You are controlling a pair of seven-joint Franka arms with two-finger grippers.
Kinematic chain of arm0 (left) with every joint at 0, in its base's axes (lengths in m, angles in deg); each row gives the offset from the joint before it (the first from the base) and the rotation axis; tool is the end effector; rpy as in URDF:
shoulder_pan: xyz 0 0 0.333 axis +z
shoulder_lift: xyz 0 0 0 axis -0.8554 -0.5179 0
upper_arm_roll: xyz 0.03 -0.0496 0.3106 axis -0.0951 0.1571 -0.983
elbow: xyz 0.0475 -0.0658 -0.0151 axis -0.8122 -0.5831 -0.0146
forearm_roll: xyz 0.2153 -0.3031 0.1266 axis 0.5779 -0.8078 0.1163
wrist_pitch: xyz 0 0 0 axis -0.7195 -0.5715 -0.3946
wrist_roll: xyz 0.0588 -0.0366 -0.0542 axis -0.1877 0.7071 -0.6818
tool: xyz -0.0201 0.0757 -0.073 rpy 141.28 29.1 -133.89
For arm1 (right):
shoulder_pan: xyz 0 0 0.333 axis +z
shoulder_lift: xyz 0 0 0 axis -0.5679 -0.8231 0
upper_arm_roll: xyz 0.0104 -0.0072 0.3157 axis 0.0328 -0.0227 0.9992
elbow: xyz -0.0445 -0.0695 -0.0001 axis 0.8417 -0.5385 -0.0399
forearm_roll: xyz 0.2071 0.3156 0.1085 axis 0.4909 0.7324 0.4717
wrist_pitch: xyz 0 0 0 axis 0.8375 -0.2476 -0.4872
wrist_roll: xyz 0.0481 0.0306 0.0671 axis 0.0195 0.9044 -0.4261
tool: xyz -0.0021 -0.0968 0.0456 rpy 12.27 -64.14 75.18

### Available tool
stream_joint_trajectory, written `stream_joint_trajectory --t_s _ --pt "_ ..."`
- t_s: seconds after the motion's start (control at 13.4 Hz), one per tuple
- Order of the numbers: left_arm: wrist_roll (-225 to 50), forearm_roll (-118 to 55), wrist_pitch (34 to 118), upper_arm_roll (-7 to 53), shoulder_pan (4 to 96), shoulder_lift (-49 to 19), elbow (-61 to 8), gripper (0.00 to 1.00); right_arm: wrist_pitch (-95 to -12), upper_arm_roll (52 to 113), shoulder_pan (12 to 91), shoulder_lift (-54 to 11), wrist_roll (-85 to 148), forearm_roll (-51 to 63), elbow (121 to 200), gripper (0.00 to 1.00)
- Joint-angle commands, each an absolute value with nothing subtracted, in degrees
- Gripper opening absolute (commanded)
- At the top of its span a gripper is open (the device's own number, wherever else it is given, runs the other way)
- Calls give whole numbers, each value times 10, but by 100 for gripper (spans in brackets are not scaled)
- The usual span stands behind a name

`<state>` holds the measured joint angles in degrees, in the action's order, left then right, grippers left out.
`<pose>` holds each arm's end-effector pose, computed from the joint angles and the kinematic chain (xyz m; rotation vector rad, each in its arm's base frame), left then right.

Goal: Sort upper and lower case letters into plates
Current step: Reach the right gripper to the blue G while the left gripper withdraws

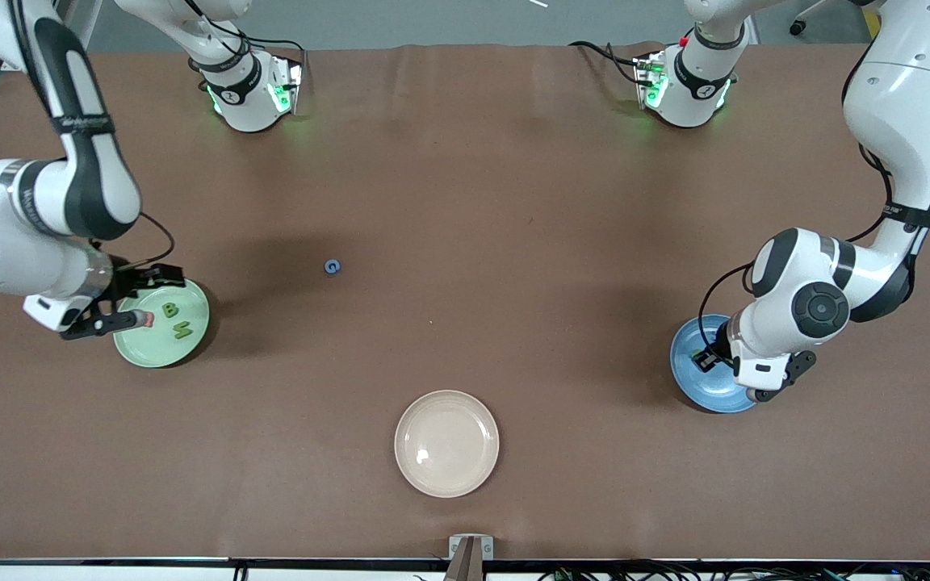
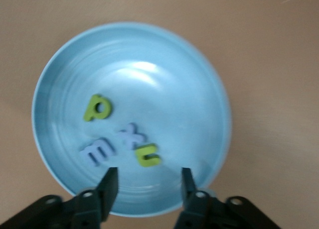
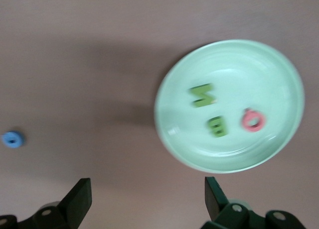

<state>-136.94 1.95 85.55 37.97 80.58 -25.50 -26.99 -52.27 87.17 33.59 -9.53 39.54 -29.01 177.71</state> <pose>0.6538 -0.0829 0.2575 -2.9809 -0.9071 0.0466 0.5606 -0.0159 0.3318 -3.0540 -0.2667 0.3530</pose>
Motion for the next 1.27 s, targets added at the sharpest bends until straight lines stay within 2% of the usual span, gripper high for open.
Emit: stream_joint_trajectory --t_s 0.0,0.22,0.3,0.67,0.82,1.2 --pt "-1336 -8 787 404 811 -221 -215 100 -533 868 388 -42 310 -258 1845 100" --pt "-1245 -17 630 417 805 -226 -66 100 -561 869 453 -39 202 -254 1869 100" --pt "-1192 -21 599 415 811 -223 -45 100 -591 869 478 -37 166 -253 1885 100" --pt "-1104 -23 590 411 862 -146 -40 100 -730 868 599 -47 -20 -254 1937 100" --pt "-1075 -23 584 411 861 -111 -40 100 -765 868 604 -66 -22 -254 1944 100" --pt "-1058 -47 495 417 861 -43 -40 100 -884 868 609 -110 -22 -254 1988 100"
